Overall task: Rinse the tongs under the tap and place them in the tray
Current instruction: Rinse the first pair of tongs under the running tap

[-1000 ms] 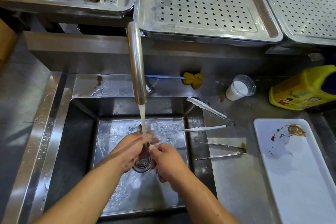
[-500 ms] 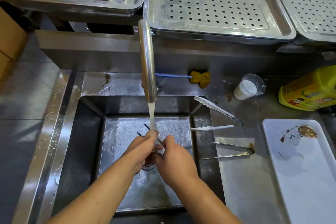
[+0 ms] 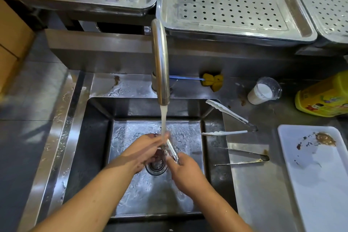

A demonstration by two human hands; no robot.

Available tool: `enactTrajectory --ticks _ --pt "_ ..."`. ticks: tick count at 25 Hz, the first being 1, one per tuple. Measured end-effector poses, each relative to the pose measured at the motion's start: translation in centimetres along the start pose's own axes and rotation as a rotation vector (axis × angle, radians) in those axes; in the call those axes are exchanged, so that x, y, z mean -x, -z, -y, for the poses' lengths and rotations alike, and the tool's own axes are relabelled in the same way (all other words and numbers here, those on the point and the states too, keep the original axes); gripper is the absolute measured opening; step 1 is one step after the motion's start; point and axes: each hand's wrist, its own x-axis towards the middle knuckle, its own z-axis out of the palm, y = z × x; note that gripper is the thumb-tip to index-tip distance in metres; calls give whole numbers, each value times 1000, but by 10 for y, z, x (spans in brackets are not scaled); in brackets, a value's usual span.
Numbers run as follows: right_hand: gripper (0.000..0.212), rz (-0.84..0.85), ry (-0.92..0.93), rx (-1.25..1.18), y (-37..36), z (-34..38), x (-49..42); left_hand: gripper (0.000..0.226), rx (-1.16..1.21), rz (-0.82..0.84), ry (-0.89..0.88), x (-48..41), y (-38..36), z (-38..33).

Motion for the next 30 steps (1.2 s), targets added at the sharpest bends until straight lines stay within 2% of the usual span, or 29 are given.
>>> enactTrajectory --ticks 2,5,7,10,12,15,18,19,20,22,24,26,28,30 --pt "35 29 -59 -183 2 4 1 40 57 -78 11 -3 -1 6" --pt "35 35 -95 -309 1 12 0 19 -112 -14 -18 -2 -3 23" --pt "35 75 -99 -299 -1 16 -2 26 -141 -89 31 -5 -6 29" --pt "34 99 -102 -267 -8 21 -3 63 134 -238 129 -10 -10 29" --pt "30 102 -105 -263 -9 22 -3 64 242 -174 125 -9 -6 28" --pt "17 138 -68 -184 -8 22 -1 48 115 -44 70 -5 2 34" --pt "23 66 13 186 4 36 -11 44 97 -36 81 -5 7 37" --pt "26 7 28 232 11 48 -17 47 47 -56 79 -5 9 37" --pt "36 -64 36 186 18 64 -24 50 7 -73 64 -5 11 37" --pt "43 -185 29 -123 37 99 -48 55 -91 -130 30 -4 14 37" --pt "32 -226 8 -360 54 138 -75 60 -276 -228 4 -3 19 37" --pt "11 -157 68 -517 63 167 -93 64 -455 -307 -13 -3 26 41" --pt "11 -98 161 -559 66 172 -100 69 -586 -375 -1 -3 36 48" --pt "25 -161 179 -323 71 152 -98 64 -664 -421 16 -7 48 61"
